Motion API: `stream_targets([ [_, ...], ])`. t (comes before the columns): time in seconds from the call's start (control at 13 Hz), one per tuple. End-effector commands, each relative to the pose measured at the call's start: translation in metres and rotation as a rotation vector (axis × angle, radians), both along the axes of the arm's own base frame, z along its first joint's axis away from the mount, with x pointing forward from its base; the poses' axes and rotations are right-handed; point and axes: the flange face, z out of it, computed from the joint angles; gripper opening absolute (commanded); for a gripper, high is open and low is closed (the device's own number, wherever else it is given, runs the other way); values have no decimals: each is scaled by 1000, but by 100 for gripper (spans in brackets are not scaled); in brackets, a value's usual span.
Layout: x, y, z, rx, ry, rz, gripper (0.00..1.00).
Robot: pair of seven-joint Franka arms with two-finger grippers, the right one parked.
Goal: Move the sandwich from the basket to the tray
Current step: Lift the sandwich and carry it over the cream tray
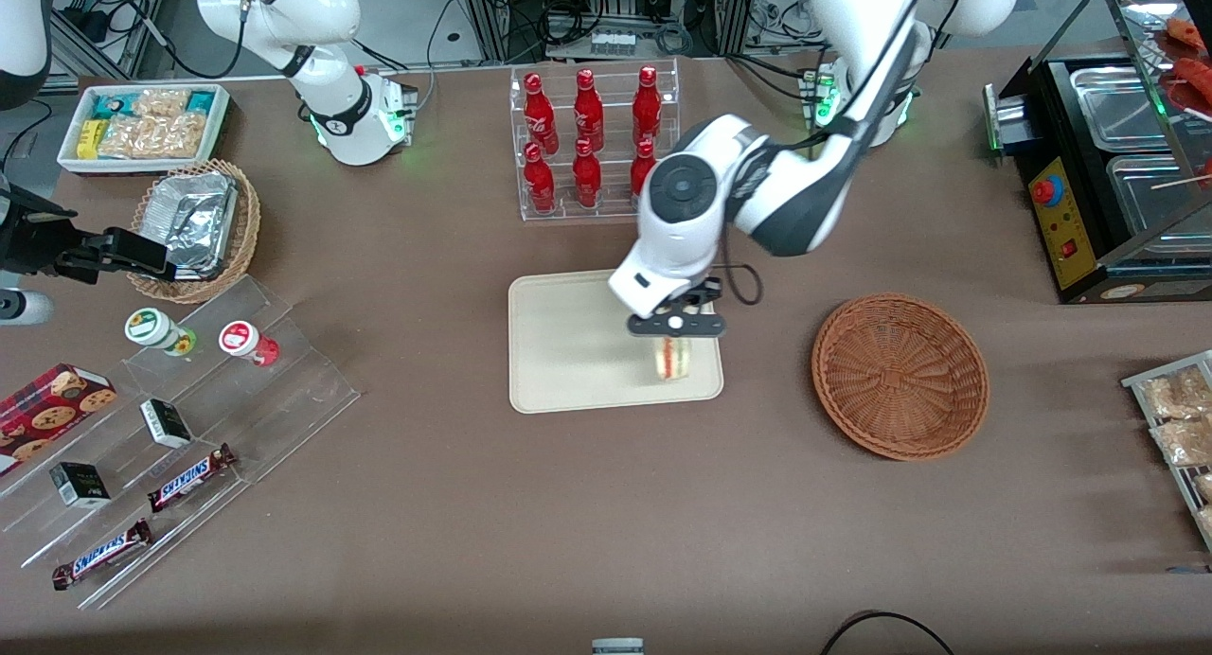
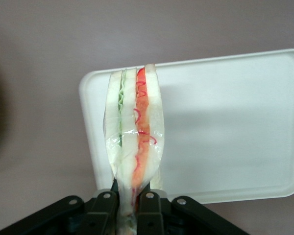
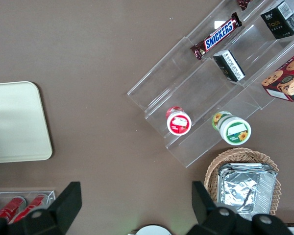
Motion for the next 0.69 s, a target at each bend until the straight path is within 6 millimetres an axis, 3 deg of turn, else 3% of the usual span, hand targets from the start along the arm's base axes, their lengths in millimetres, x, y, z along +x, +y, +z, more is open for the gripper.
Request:
stream_targets([
  [0.0, -6, -28, -24, -2, -24, 1, 0],
  [0.15, -31, -58, -51, 4, -27, 8, 0],
  [0.62, -55, -78, -100, 26, -10, 26, 0],
])
